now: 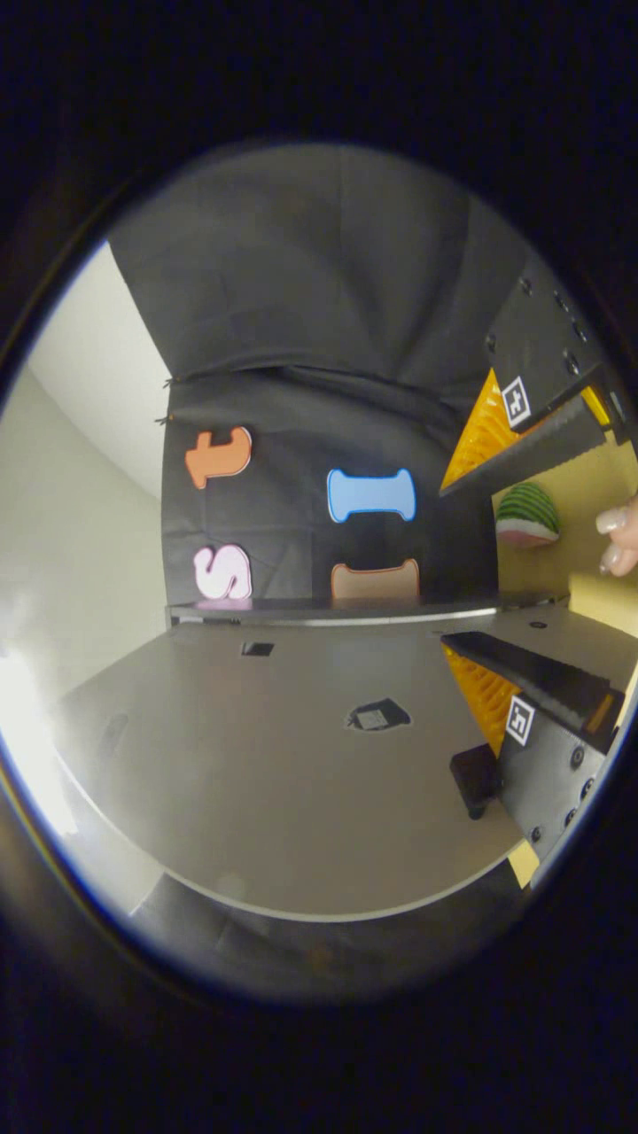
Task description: Open the shoe cabinet door, grab the shoes and put them into the shoe cabinet, then close the shoe cabinet door.
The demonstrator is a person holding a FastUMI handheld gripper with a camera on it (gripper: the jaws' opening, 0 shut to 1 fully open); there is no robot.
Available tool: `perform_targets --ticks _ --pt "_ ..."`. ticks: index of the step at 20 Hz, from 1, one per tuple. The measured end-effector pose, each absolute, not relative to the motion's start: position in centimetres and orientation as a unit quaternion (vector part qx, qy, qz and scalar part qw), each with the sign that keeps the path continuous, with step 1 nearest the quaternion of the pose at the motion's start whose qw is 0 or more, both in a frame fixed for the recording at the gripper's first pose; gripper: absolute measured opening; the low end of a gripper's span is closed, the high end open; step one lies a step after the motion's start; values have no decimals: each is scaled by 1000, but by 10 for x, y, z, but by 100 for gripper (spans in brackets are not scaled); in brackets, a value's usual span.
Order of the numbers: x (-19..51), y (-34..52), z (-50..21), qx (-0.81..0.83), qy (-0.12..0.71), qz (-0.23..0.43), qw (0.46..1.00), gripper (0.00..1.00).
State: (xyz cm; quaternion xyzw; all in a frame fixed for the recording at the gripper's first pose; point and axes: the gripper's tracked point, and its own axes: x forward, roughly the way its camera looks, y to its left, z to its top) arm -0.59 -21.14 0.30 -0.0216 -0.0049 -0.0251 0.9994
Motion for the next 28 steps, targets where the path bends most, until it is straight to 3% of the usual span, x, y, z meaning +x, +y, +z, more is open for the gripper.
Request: perform_targets --ticks 20,28 --pt "94 30 -42 -4 10 37 999 94" --pt "146 69 -53 8 19 21 1000 94"
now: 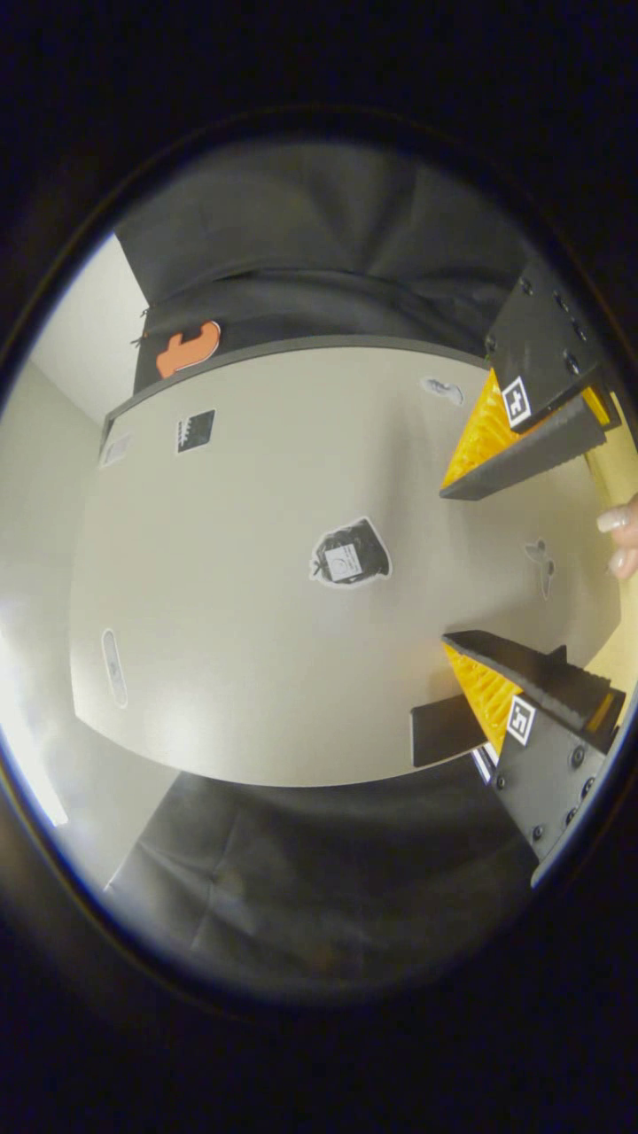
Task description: Open the shoe cabinet door, grab the shoes and put them into the shoe cabinet, then close the shoe cabinet door.
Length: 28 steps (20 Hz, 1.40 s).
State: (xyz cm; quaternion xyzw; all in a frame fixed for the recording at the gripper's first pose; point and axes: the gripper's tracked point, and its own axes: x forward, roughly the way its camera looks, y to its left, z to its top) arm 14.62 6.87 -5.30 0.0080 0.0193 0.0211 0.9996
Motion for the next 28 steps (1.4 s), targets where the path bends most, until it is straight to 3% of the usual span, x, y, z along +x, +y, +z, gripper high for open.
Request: perform_targets --ticks 28 --pt "215 88 -60 -29 25 15 999 94"
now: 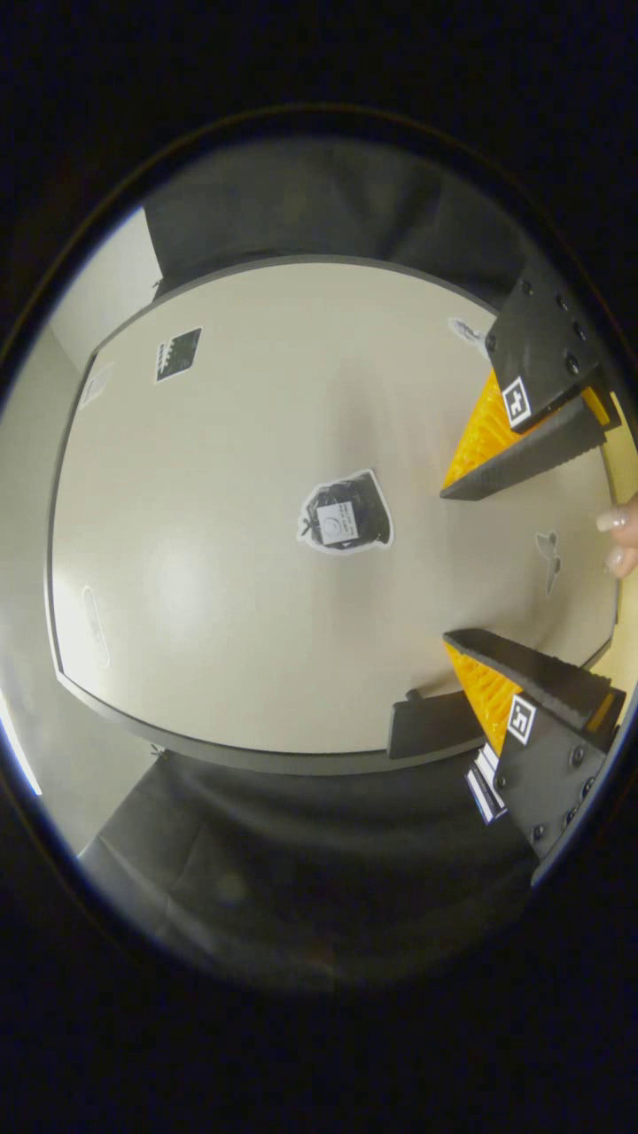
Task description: Open the shoe cabinet door, grab the shoes and put them into the shoe cabinet, then close the shoe cabinet door.
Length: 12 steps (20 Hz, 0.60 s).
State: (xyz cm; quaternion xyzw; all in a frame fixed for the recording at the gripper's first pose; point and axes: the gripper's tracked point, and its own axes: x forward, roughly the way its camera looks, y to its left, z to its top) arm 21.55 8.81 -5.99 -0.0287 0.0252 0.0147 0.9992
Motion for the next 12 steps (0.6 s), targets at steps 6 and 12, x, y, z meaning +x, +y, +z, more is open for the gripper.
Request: perform_targets --ticks 6,12 --pt "216 89 -60 -30 23 16 999 94" --pt "217 88 -59 -34 15 18 999 94"
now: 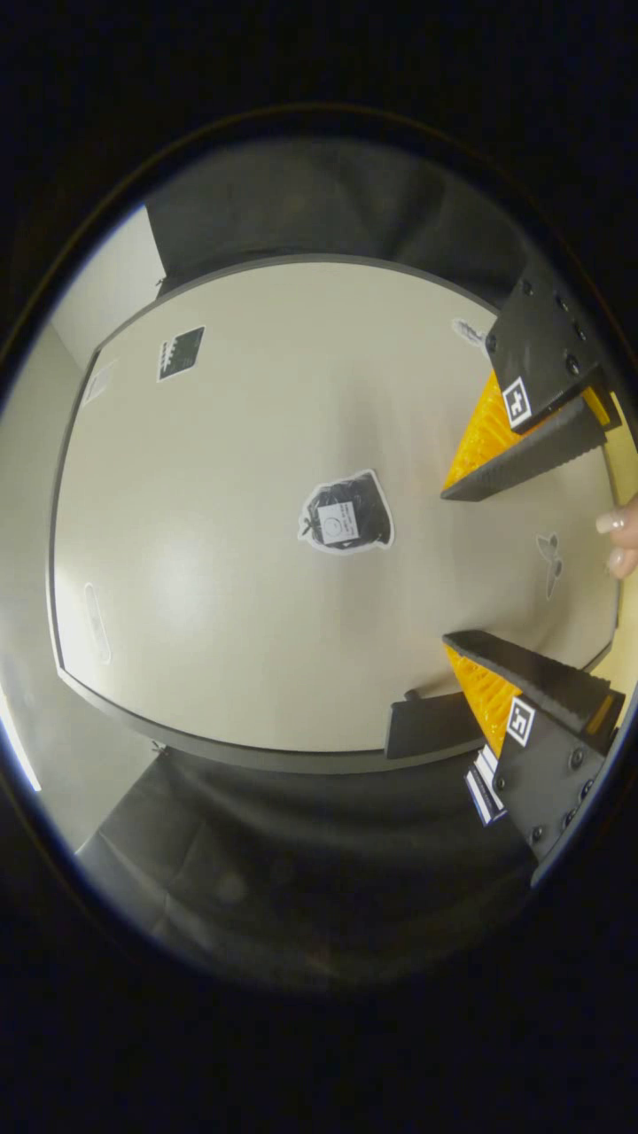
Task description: Open the shoe cabinet door, grab the shoes and put them into the shoe cabinet, then close the shoe cabinet door.
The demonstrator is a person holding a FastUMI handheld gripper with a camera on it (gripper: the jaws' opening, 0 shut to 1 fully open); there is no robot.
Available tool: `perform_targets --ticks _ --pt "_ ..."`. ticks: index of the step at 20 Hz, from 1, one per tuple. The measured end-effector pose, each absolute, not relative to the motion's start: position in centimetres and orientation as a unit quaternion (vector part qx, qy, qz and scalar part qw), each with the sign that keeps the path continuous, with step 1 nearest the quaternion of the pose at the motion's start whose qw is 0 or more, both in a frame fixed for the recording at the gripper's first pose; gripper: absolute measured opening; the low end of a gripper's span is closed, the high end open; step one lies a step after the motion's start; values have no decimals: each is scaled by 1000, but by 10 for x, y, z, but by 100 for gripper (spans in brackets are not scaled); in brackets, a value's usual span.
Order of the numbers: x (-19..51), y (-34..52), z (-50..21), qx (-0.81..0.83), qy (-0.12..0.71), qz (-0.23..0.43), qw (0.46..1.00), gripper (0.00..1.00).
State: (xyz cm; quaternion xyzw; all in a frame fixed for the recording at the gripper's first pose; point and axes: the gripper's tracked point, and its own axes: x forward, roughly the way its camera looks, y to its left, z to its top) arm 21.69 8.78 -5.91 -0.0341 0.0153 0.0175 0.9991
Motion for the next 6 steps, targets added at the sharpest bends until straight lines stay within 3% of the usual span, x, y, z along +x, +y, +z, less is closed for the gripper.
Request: perform_targets --ticks 6 --pt "211 89 -59 -31 0 22 999 94"
